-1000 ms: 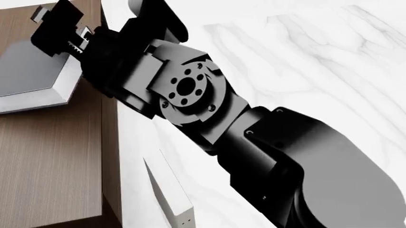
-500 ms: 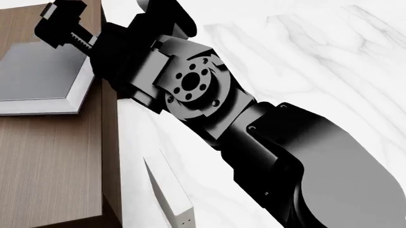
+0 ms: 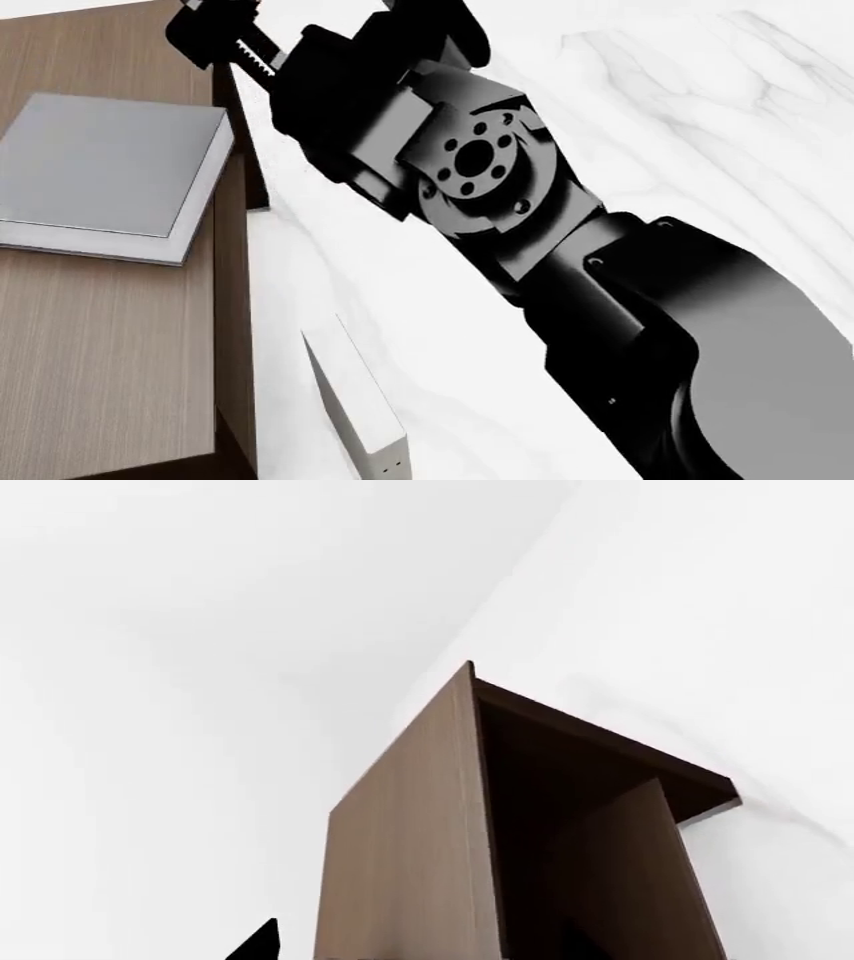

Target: Pick up the book in the middle and place it on the cabinet shelf.

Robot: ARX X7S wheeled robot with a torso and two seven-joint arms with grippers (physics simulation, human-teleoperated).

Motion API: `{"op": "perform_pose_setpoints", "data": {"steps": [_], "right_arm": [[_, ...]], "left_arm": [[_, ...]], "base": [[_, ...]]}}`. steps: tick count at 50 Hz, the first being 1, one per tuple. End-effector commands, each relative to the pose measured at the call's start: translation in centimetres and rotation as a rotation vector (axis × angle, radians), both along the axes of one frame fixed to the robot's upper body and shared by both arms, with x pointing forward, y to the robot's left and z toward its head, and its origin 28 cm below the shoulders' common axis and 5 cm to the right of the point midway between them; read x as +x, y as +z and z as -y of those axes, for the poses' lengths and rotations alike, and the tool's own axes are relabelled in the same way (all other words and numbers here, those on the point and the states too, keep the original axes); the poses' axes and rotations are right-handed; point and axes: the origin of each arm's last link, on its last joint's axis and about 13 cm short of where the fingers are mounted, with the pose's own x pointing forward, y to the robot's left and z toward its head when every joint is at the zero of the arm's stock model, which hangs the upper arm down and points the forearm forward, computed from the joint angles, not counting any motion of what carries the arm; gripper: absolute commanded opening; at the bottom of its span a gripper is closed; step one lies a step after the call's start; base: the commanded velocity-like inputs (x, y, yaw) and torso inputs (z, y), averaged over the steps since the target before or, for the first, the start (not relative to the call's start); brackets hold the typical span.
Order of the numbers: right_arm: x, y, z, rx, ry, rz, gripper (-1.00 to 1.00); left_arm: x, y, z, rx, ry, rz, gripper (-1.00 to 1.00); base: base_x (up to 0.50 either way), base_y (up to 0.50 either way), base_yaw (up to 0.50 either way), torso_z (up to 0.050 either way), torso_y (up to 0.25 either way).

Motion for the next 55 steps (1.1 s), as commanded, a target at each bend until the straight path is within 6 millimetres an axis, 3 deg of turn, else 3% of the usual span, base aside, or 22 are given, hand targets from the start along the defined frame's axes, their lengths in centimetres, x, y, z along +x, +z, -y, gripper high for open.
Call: {"op": "perform_pose_setpoints", "data": {"steps": [1, 6, 14, 17, 20, 21, 25, 34, 43, 46, 50, 55], "right_arm": [[-0.3, -0.5, 2.1, 0.022, -0.062, 0.033, 1.0], [-2.8, -1.4, 4.8, -0.003, -0.158, 0.211, 1.0], [-7.3, -1.1, 8.7, -0.075, -0.293, 0.46, 1.0], [-8.8, -0.2, 11.1, -0.204, -0.434, 0.585, 1.0], [-9.1, 0.3, 11.7, -0.276, -0.474, 0.635, 1.0], [-9.4, 1.2, 12.8, -0.362, -0.577, 0.69, 1.0], [-9.9, 2.8, 13.5, -0.447, -0.626, 0.764, 1.0], [-9.6, 7.7, 14.5, -0.504, -0.78, 0.861, 1.0], [-10.7, 13.5, 15.1, -0.52, -0.822, 0.996, 1.0], [-10.9, 14.7, 15.3, -0.529, -0.842, 1.025, 1.0], [-11.6, 16.6, 15.7, -0.522, -0.864, 1.05, 1.0], [-12.1, 17.6, 15.7, -0.528, -0.87, 1.081, 1.0]], "left_arm": [[0.1, 0.0, -0.1, 0.004, 0.004, -0.001, 1.0], [0.0, 0.3, -0.1, 0.001, 0.007, 0.007, 1.0], [-0.4, 0.9, -0.1, 0.026, 0.015, 0.037, 1.0], [-0.2, 1.1, -0.5, 0.038, 0.039, 0.044, 1.0], [-0.1, 1.4, -0.6, 0.045, 0.045, 0.05, 1.0], [0.3, 2.2, -0.8, 0.077, 0.056, 0.057, 1.0], [1.4, 4.7, -1.1, 0.104, 0.076, 0.117, 1.0], [4.9, 11.3, -1.3, 0.177, 0.089, 0.251, 1.0], [7.9, 17.6, -1.3, 0.211, 0.12, 0.373, 1.0], [8.4, 18.9, -1.3, 0.216, 0.132, 0.397, 1.0], [8.7, 22.3, -1.4, 0.217, 0.149, 0.464, 1.0], [8.6, 24.3, -1.5, 0.26, 0.191, 0.514, 1.0]], "base": [[0.0, 0.0, 0.0, 0.0, 0.0], [0.0, 0.0, 0.0, 0.0, 0.0], [0.0, 0.0, 0.0, 0.0, 0.0], [0.0, 0.0, 0.0, 0.0, 0.0], [0.0, 0.0, 0.0, 0.0, 0.0], [0.0, 0.0, 0.0, 0.0, 0.0], [0.0, 0.0, 0.0, 0.0, 0.002], [0.0, 0.0, 0.0, 0.001, 0.0], [0.0, 0.0, 0.0, 0.0, 0.0], [0.0, 0.0, 0.0, 0.0, 0.0], [0.0, 0.0, 0.0, 0.0, 0.0], [0.0, 0.0, 0.0, 0.0, 0.0]]}}
